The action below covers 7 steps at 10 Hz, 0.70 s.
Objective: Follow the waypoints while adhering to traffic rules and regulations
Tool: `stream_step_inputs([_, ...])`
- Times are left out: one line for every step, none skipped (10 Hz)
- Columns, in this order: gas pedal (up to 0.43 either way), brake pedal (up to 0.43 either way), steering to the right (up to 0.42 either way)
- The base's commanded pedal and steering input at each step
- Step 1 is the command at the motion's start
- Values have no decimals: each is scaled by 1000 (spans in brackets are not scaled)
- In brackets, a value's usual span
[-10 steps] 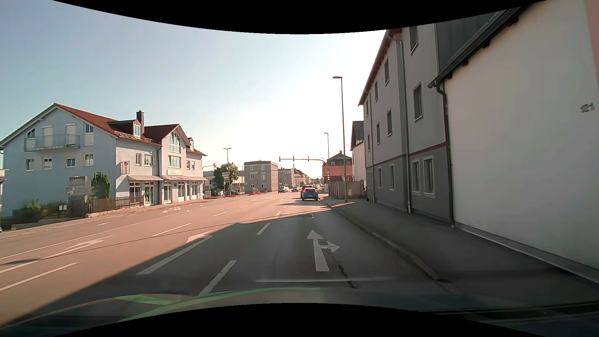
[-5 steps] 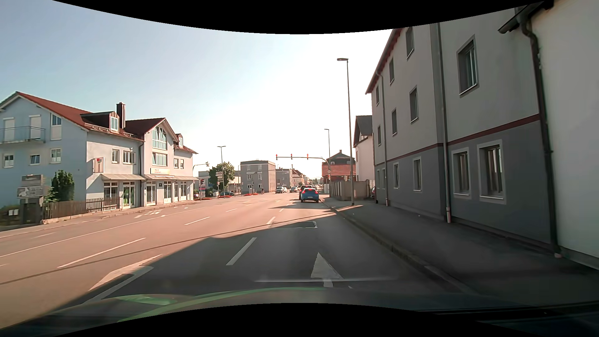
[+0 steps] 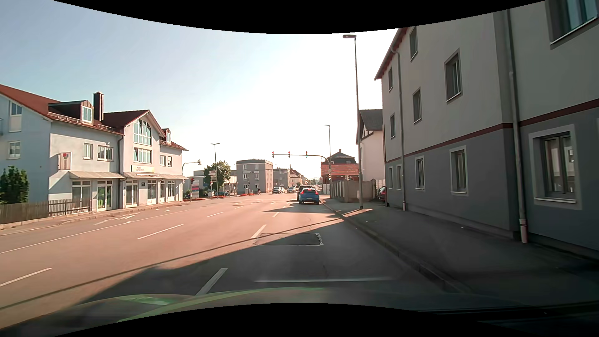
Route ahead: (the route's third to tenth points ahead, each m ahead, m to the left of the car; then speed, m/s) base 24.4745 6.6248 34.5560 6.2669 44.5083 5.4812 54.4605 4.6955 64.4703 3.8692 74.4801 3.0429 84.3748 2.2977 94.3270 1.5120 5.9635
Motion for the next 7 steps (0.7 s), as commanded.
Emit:
stream_step_inputs([0,0,10])
stream_step_inputs([0,0,10])
stream_step_inputs([0,0,9])
stream_step_inputs([0,0,9])
stream_step_inputs([0,0,10])
stream_step_inputs([0,0,9])
stream_step_inputs([0,0,10])
